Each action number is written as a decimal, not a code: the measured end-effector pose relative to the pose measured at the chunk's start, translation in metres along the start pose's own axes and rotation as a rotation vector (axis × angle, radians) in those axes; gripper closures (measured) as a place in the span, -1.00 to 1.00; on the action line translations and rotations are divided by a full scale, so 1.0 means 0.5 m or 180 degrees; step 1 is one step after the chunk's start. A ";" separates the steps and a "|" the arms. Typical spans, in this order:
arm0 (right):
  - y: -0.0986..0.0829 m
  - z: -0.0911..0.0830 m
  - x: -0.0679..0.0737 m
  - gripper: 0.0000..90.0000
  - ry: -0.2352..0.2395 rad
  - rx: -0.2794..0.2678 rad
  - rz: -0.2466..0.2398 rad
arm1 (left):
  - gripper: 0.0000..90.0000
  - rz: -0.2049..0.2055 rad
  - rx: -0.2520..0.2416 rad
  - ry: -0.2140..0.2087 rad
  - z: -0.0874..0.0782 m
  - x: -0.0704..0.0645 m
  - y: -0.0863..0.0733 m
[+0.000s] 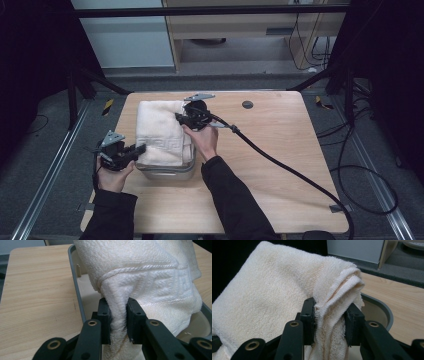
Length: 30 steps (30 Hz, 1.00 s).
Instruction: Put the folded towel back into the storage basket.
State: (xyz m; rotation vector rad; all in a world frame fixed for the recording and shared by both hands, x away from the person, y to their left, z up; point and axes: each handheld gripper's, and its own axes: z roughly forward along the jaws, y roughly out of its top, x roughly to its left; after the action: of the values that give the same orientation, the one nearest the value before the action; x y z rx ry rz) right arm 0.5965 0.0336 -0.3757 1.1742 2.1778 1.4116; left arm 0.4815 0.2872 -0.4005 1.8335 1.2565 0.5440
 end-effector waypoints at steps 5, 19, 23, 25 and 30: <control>-0.019 0.011 -0.011 0.46 -0.0019 0.0052 0.0032 | 0.67 0.0022 0.0070 0.0018 0.015 -0.003 -0.007; -0.051 0.030 -0.025 0.45 -0.0076 0.0124 0.0046 | 0.66 0.0042 0.0169 0.0040 0.043 -0.003 -0.021; -0.055 0.034 -0.025 0.44 -0.0097 0.0153 0.0025 | 0.66 0.0024 0.0200 0.0045 0.050 0.000 -0.025; -0.059 0.037 -0.025 0.43 -0.0113 0.0161 0.0001 | 0.65 0.0019 0.0223 0.0050 0.053 0.001 -0.027; -0.066 0.044 -0.024 0.41 -0.0160 0.0199 -0.0058 | 0.63 0.0019 0.0278 0.0083 0.062 0.000 -0.031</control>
State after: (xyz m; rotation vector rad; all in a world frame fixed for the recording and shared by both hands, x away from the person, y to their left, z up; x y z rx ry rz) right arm 0.6018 0.0319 -0.4168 1.1949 2.2073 1.3013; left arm 0.4955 0.2779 -0.4306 1.9083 1.3109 0.5253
